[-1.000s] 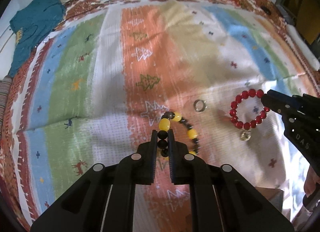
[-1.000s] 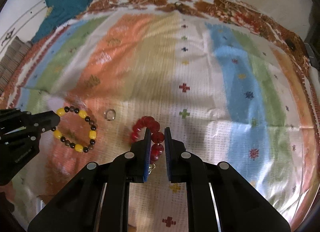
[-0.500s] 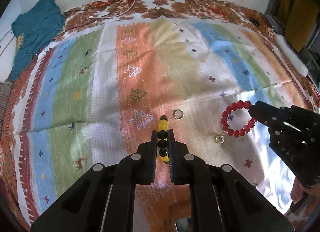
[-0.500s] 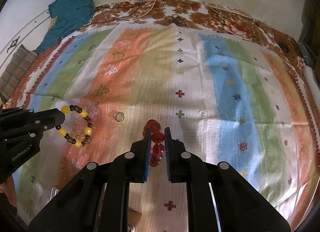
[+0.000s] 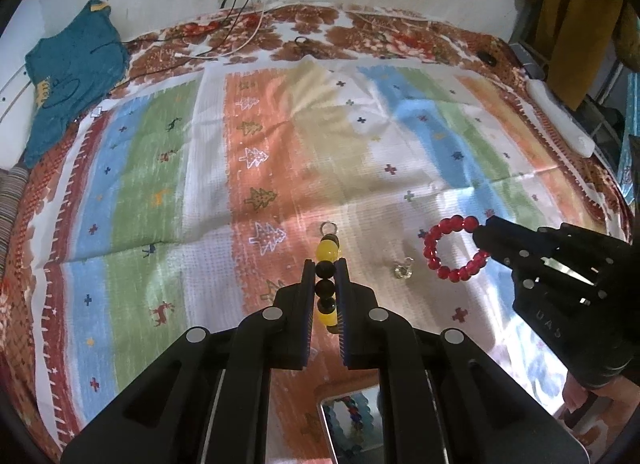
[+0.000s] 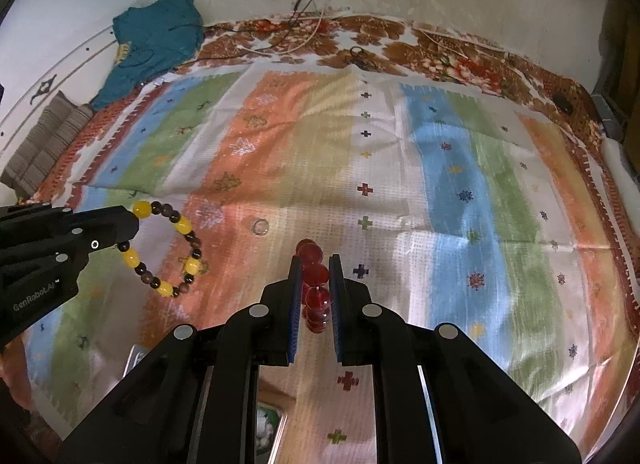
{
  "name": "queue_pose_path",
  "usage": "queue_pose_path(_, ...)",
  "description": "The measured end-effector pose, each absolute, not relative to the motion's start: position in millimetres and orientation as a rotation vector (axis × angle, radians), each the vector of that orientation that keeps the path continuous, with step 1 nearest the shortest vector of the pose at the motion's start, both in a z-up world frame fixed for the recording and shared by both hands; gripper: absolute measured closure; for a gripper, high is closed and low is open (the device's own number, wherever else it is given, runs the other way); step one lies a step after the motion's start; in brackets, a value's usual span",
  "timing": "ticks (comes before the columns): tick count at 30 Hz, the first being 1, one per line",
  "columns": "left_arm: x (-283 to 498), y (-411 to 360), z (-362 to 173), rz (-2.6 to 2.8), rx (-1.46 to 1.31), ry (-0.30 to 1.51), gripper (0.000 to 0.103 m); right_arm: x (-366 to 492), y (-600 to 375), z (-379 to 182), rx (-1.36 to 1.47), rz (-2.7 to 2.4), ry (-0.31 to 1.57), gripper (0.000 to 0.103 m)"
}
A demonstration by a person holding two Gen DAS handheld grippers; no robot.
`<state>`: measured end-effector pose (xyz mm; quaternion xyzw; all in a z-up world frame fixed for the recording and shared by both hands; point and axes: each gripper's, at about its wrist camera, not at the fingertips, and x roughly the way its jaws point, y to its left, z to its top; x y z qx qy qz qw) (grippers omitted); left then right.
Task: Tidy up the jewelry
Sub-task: 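Carry yellow-black bracelet in left tool while right tool carries red bracelet over tin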
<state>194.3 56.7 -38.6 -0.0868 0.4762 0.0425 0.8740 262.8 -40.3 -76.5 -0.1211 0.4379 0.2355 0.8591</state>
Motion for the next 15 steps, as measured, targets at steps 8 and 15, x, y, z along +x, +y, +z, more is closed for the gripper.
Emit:
queue_pose_path(8, 173.0, 43.4, -25.7, 0.062, -0.179, 0.969, 0.094, 240.6, -44.2, -63.7, -0.242, 0.534, 0.9, 0.089)
queue_pose_path(15, 152.6, 32.9, -12.2, 0.034, -0.185, 0.934, 0.094, 220.6, -46.2, -58.7, -0.263, 0.548, 0.879, 0.089)
